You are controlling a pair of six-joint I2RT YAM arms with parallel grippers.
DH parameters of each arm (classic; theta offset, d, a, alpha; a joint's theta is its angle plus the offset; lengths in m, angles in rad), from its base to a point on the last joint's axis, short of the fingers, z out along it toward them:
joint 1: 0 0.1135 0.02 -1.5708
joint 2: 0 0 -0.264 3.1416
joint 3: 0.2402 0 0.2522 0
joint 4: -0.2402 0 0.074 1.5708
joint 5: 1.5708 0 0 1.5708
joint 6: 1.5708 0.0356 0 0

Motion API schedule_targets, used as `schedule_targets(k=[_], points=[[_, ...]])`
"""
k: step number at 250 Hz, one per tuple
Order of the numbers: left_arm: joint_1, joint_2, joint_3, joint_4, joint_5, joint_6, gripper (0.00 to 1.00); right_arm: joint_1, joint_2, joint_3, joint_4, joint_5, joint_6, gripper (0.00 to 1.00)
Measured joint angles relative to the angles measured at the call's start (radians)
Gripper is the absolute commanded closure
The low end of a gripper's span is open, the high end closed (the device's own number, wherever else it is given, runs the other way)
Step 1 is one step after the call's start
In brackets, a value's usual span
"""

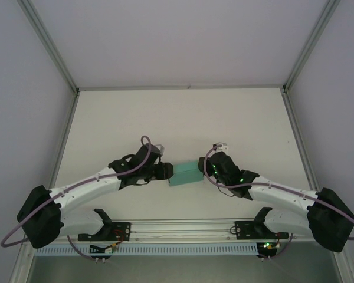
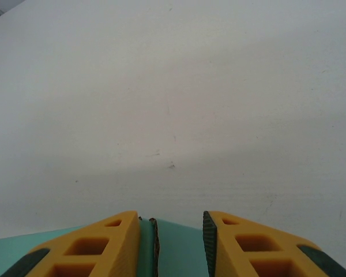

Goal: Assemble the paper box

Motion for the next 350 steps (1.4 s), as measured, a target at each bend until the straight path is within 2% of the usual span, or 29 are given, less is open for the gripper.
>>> schedule_targets(k=[56, 82, 96, 131, 149, 162, 200, 212, 235, 252, 269, 277, 288, 311, 336, 350], points=[[0.008, -0.042, -0.119, 0.197, 0.024, -0.082, 0.88, -0.015, 0.001, -0.073, 0.160, -0.035, -0.006, 0.73], [0.014, -0.049, -0.149, 0.253, 0.022, -0.107, 0.97, -0.023, 0.000, -0.125, 0.273, -0.061, -0.031, 0.78], [0.016, -0.055, -0.167, 0.282, 0.022, -0.116, 1.00, -0.025, -0.001, -0.154, 0.334, -0.074, -0.049, 0.81], [0.016, -0.068, -0.191, 0.313, 0.023, -0.120, 1.00, -0.029, -0.001, -0.203, 0.439, -0.096, -0.101, 0.89], [0.014, -0.068, -0.190, 0.308, 0.021, -0.118, 1.00, -0.029, -0.002, -0.210, 0.458, -0.098, -0.122, 0.89], [0.010, -0.068, -0.181, 0.292, 0.016, -0.114, 0.84, -0.029, -0.008, -0.211, 0.454, -0.100, -0.135, 0.88], [-0.014, -0.048, -0.111, 0.167, -0.008, -0.071, 0.65, -0.028, -0.072, -0.201, 0.364, -0.126, -0.161, 0.76], [-0.022, -0.043, -0.080, 0.114, -0.024, -0.063, 0.54, -0.026, -0.099, -0.191, 0.312, -0.130, -0.167, 0.72], [-0.028, -0.019, -0.014, 0.000, -0.066, -0.034, 0.49, -0.019, -0.145, -0.157, 0.185, -0.143, -0.169, 0.63], [-0.032, -0.003, 0.032, -0.074, -0.093, -0.014, 0.35, -0.006, -0.171, -0.129, 0.091, -0.161, -0.177, 0.52], [-0.036, 0.014, 0.077, -0.143, -0.116, 0.011, 0.28, 0.002, -0.186, -0.089, -0.010, -0.167, -0.190, 0.46], [-0.036, 0.019, 0.098, -0.171, -0.127, 0.021, 0.19, 0.002, -0.187, -0.064, -0.053, -0.167, -0.198, 0.42], [-0.037, 0.023, 0.128, -0.205, -0.144, 0.034, 0.01, 0.003, -0.187, -0.028, -0.106, -0.165, -0.212, 0.30], [-0.038, 0.021, 0.186, -0.254, -0.188, 0.057, 0.00, 0.002, -0.176, 0.062, -0.195, -0.154, -0.253, 0.20], [-0.038, 0.010, 0.232, -0.280, -0.249, 0.076, 0.00, 0.002, -0.142, 0.156, -0.253, -0.149, -0.322, 0.04], [-0.038, -0.006, 0.242, -0.290, -0.282, 0.081, 0.00, 0.002, -0.115, 0.204, -0.278, -0.143, -0.363, 0.00]])
